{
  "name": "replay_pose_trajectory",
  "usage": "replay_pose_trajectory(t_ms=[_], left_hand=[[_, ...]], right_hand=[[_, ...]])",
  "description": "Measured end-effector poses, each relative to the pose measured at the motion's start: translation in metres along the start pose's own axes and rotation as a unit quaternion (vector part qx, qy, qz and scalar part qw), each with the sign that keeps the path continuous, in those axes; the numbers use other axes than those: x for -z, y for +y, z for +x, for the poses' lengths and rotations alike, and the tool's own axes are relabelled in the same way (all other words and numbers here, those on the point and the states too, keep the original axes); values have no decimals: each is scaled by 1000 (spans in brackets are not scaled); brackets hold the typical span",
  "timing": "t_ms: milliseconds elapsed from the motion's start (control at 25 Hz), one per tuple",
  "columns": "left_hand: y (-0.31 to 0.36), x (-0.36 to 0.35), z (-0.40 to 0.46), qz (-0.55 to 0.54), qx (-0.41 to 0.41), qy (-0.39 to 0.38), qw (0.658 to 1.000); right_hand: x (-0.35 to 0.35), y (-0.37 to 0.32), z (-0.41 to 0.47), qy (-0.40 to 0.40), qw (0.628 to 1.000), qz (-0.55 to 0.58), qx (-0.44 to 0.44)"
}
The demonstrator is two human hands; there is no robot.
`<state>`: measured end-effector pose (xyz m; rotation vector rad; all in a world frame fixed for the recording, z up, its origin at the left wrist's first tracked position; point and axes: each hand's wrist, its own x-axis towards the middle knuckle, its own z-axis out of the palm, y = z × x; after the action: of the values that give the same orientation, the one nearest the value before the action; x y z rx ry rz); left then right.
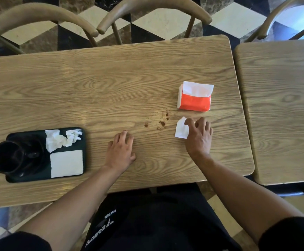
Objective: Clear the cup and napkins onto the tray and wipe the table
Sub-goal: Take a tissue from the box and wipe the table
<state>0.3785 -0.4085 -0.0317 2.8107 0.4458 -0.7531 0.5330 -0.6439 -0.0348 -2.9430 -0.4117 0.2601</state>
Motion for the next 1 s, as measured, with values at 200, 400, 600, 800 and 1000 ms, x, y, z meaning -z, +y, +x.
replay_pose_trajectory(t_ms=[200,400,600,800,1000], left_hand=[[1,2,-1,4,0,0,1000],[-2,1,-2,5,-7,11,1000],[-12,-3,-3,8,6,30,1000],[-23,-16,-14,-31,63,38,997],[-34,-21,-21,-53,46,35,997]], right_hand=[[-2,3,1,-105,985,96,-98],[-8,-3,7,-103,978,124,-134],[-15,-16,22,-63,974,170,-137],[-30,-50,40,12,939,305,-159],[-43,-41,51,-27,934,339,-106]])
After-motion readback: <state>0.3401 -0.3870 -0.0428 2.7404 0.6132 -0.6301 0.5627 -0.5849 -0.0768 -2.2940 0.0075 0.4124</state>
